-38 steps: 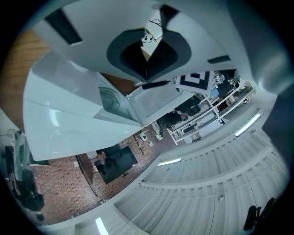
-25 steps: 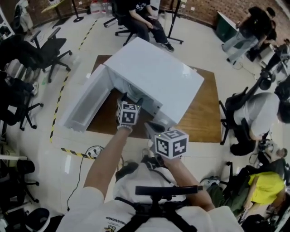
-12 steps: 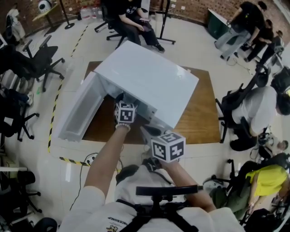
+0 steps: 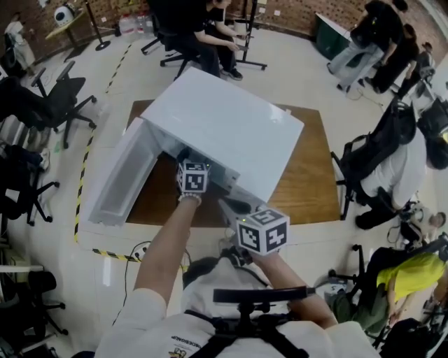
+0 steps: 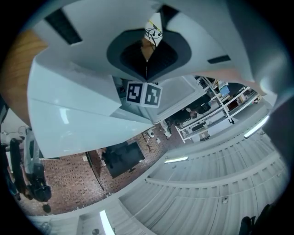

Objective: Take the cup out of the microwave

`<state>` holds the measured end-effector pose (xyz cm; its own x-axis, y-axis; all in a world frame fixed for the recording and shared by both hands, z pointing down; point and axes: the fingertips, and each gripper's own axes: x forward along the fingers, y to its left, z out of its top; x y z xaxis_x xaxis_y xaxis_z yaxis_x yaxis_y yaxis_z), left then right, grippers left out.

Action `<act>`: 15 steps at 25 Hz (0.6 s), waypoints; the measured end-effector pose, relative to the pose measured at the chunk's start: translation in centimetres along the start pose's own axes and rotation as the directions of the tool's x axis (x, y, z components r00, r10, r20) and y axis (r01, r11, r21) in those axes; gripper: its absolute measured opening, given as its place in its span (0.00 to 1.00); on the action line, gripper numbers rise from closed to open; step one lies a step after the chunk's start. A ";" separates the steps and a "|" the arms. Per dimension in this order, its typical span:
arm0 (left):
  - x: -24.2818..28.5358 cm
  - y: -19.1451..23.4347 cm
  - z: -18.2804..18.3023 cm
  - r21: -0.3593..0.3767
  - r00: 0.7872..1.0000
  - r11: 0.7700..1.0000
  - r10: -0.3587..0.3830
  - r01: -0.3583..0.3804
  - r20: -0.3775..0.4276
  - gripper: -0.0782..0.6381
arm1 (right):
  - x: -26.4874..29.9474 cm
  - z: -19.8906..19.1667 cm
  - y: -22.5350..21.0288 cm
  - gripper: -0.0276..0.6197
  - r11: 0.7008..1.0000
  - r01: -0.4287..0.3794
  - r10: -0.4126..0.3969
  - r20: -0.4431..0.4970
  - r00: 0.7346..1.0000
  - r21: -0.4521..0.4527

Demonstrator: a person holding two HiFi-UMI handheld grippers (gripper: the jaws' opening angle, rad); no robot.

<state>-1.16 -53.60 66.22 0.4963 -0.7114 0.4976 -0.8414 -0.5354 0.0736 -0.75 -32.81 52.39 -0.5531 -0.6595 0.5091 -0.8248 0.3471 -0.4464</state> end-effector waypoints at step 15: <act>-9.7 -2.0 0.6 -0.004 0.997 1.000 -0.027 0.028 0.071 0.59 | -1.6 0.4 0.8 0.05 0.998 0.008 -0.009 0.010 1.000 0.058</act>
<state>-4.19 -45.92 60.69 0.5330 -0.7272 0.4325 -0.8282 -0.5531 0.0905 -0.47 -31.67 50.92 -0.5447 -0.6694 0.5052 -0.8209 0.3026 -0.4843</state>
